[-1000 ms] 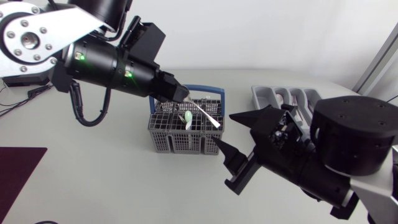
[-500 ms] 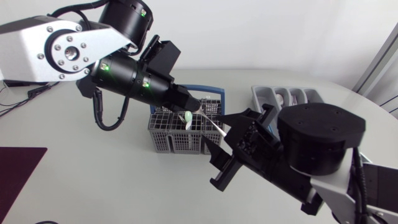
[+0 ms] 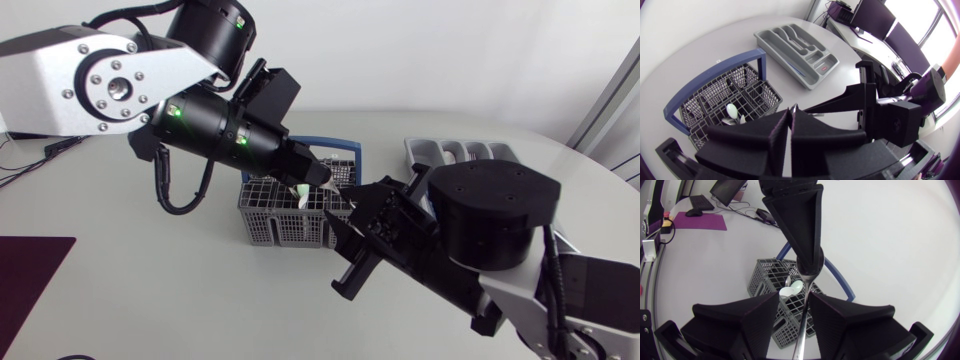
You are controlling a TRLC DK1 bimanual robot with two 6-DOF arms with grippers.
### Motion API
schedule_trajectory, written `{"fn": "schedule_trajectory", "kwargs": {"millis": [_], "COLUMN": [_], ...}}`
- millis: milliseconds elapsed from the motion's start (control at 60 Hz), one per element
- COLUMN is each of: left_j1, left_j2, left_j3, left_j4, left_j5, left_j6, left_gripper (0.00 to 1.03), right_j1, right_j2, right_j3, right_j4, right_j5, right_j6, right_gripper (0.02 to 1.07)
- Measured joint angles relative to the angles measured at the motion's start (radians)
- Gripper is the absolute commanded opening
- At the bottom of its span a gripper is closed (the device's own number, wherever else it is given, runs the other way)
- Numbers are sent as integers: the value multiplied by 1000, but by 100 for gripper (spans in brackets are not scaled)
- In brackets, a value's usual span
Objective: Unload the cutlery basket into the drawer organizer.
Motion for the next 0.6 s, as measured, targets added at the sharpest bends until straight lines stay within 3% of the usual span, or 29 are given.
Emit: {"fn": "schedule_trajectory", "kwargs": {"millis": [150, 333, 600], "left_j1": [-2, -6, -6], "left_j2": [0, 0, 0], "left_j3": [0, 0, 0], "left_j4": [-4, -7, -8], "left_j5": [0, 0, 0], "left_j6": [0, 0, 0], "left_gripper": [12, 12, 12], "right_j1": [-5, -18, -23], "right_j2": [0, 9, 27], "right_j3": [0, 4, 29], "right_j4": [0, 0, -10], "right_j5": [0, 0, 4], "right_j6": [0, -3, -3], "right_gripper": [38, 19, 12]}}
